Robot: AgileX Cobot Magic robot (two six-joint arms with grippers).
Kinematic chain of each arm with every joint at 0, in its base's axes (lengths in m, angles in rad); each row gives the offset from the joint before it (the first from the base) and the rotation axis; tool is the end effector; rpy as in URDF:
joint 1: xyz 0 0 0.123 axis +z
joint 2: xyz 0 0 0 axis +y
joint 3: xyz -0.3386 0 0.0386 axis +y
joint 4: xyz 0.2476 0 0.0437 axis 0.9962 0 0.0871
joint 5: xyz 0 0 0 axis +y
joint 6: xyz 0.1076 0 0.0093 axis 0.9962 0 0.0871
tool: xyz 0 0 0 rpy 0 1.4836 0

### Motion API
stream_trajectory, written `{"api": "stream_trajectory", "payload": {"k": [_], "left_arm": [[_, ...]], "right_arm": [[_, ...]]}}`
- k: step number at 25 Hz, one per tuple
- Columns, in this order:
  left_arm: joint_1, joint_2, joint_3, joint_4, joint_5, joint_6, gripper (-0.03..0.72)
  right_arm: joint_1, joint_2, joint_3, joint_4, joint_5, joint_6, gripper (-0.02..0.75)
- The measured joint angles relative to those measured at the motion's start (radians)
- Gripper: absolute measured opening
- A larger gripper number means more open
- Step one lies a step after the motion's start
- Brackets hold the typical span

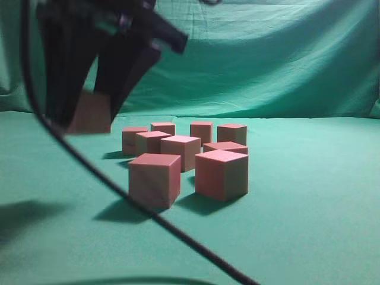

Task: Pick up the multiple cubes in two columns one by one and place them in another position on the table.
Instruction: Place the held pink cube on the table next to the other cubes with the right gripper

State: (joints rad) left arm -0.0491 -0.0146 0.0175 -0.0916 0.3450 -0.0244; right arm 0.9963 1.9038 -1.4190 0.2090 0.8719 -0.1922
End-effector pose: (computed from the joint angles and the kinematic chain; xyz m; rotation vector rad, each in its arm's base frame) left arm 0.0127 -0.0040 0.1718 -0.0346 1.8320 -0.1407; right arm 0.2134 0.3613 0.2521 -1.4921 2.4947 0.4142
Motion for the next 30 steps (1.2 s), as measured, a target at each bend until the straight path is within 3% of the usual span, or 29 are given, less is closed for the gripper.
{"api": "stream_trajectory", "payload": {"k": [13,30], "left_arm": [[-0.001,0.000,0.000,0.000,0.000,0.000,0.000],[-0.001,0.000,0.000,0.000,0.000,0.000,0.000]], "right_arm": [[0.006,0.108,0.002,-0.010,-0.074,0.087,0.265],[0.006,0.121,0.000,-0.051,-0.057,0.244,0.265]]}}
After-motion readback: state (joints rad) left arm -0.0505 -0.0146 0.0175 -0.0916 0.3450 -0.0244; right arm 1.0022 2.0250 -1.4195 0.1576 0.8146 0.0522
